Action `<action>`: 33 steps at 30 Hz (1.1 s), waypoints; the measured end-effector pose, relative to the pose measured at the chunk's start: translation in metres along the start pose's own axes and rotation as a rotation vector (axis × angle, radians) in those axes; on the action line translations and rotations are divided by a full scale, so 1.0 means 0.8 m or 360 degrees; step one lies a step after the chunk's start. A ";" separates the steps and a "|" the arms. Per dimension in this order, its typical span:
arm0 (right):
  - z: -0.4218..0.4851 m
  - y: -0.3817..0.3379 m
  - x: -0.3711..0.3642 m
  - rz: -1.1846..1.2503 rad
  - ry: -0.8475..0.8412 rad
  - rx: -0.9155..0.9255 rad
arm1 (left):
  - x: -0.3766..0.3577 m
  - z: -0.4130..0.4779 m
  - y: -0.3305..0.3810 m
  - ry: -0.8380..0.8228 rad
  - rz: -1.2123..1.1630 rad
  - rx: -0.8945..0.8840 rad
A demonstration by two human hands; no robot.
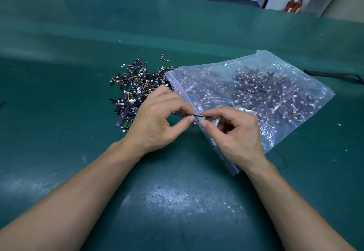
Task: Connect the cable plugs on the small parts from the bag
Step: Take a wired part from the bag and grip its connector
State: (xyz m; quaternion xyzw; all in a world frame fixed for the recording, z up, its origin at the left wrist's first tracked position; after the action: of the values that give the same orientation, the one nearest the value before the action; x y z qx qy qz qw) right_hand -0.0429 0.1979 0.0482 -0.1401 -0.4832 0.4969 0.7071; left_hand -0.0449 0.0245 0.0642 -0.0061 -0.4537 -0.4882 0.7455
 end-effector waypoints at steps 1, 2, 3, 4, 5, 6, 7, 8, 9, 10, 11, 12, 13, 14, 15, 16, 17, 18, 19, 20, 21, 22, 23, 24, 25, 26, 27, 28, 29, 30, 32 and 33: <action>0.000 0.000 0.000 0.0001 -0.0005 -0.0004 | 0.000 0.000 0.000 0.0002 0.0007 0.0001; 0.000 0.000 0.000 0.0003 -0.0008 -0.0009 | 0.001 0.000 0.000 0.0003 0.0012 0.0002; 0.000 0.001 -0.001 0.0005 -0.0008 -0.0014 | 0.001 0.000 -0.001 0.0004 0.0014 0.0002; 0.000 0.001 0.000 0.0007 -0.0006 -0.0016 | 0.001 0.000 0.000 0.0002 0.0010 0.0003; 0.001 0.001 0.000 0.0006 -0.0004 -0.0015 | 0.001 0.000 0.000 -0.0003 0.0002 0.0005; 0.001 0.001 0.000 0.0003 -0.0004 -0.0011 | 0.000 -0.001 0.000 -0.0010 -0.0008 0.0009; 0.001 0.001 0.000 -0.0001 -0.0004 -0.0006 | 0.000 -0.001 0.000 -0.0018 -0.0013 0.0012; 0.001 0.001 0.000 -0.0005 -0.0005 0.0000 | 0.000 -0.001 0.000 -0.0024 -0.0013 0.0014; 0.002 0.000 0.000 -0.0006 -0.0008 0.0004 | 0.000 -0.001 0.000 -0.0029 -0.0009 0.0014; 0.002 0.000 0.000 -0.0005 -0.0013 0.0004 | -0.001 -0.001 -0.001 -0.0033 -0.0005 0.0015; 0.002 0.000 0.000 -0.0002 -0.0019 -0.0002 | -0.001 -0.001 -0.001 -0.0038 -0.0002 0.0016; 0.002 0.001 0.000 0.0001 -0.0025 -0.0010 | -0.001 -0.001 -0.001 -0.0043 0.0000 0.0019; 0.002 0.001 0.000 0.0001 -0.0028 -0.0018 | -0.001 -0.001 -0.001 -0.0046 0.0001 0.0021; 0.002 0.002 -0.001 0.0000 -0.0025 -0.0027 | -0.001 -0.001 -0.001 -0.0047 0.0000 0.0023; 0.001 0.002 -0.001 -0.0004 -0.0017 -0.0035 | -0.001 -0.001 -0.001 -0.0045 -0.0001 0.0023; 0.001 0.002 -0.001 -0.0007 -0.0007 -0.0043 | -0.002 0.000 -0.001 -0.0041 -0.0001 0.0022; 0.000 0.002 0.000 -0.0005 -0.0001 -0.0047 | -0.002 0.000 0.000 -0.0037 0.0001 0.0020; 0.000 0.001 0.000 0.0004 0.0000 -0.0048 | -0.002 0.000 0.000 -0.0035 0.0007 0.0020; 0.000 0.001 -0.001 0.0019 -0.0002 -0.0048 | -0.002 0.000 0.000 -0.0035 0.0012 0.0020; 0.000 0.001 -0.001 0.0034 -0.0006 -0.0048 | -0.003 0.000 -0.001 -0.0036 0.0016 0.0022; 0.000 0.001 -0.001 0.0043 -0.0009 -0.0051 | -0.003 0.000 -0.001 -0.0038 0.0018 0.0023; 0.000 0.002 -0.001 0.0044 -0.0013 -0.0056 | -0.004 0.000 -0.002 -0.0041 0.0020 0.0022; 0.000 0.003 -0.001 0.0045 -0.0016 -0.0062 | -0.004 0.000 -0.002 -0.0044 0.0022 0.0021; 0.000 0.004 -0.001 0.0049 -0.0016 -0.0068 | -0.005 0.000 -0.002 -0.0047 0.0023 0.0021; 0.000 0.004 -0.001 0.0051 -0.0015 -0.0071 | -0.005 0.001 -0.002 -0.0048 0.0022 0.0021; 0.000 0.005 -0.002 0.0048 -0.0015 -0.0070 | -0.005 0.001 -0.002 -0.0047 0.0022 0.0020; 0.000 0.005 -0.002 0.0040 -0.0018 -0.0067 | -0.005 0.001 -0.002 -0.0045 0.0020 0.0019; 0.001 0.005 -0.002 0.0029 -0.0022 -0.0063 | -0.004 0.000 -0.001 -0.0041 0.0016 0.0019; 0.001 0.004 -0.002 0.0014 -0.0025 -0.0056 | -0.004 0.000 -0.001 -0.0040 0.0006 0.0020; 0.001 0.003 -0.002 -0.0004 -0.0028 -0.0046 | -0.004 0.000 -0.001 -0.0041 -0.0005 0.0024; 0.002 0.001 -0.001 -0.0027 -0.0033 -0.0029 | -0.004 -0.001 -0.002 -0.0055 -0.0020 0.0035; 0.002 0.001 -0.001 -0.0026 -0.0035 -0.0028 | -0.004 -0.001 -0.002 -0.0062 -0.0020 0.0041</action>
State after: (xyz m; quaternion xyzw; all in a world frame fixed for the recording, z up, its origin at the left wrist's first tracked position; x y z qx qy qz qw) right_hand -0.0444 0.1969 0.0477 -0.1367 -0.4965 0.4884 0.7045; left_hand -0.0459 0.0258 0.0609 -0.0033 -0.4744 -0.4869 0.7334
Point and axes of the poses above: each hand's wrist, its own z-axis towards the middle knuckle, its own x-axis out of the back of the hand, y = z × x, the point moved 7 cm from there along z, towards the middle knuckle, and after that the axes turned 9 degrees about -y, right-handed, at the moved point
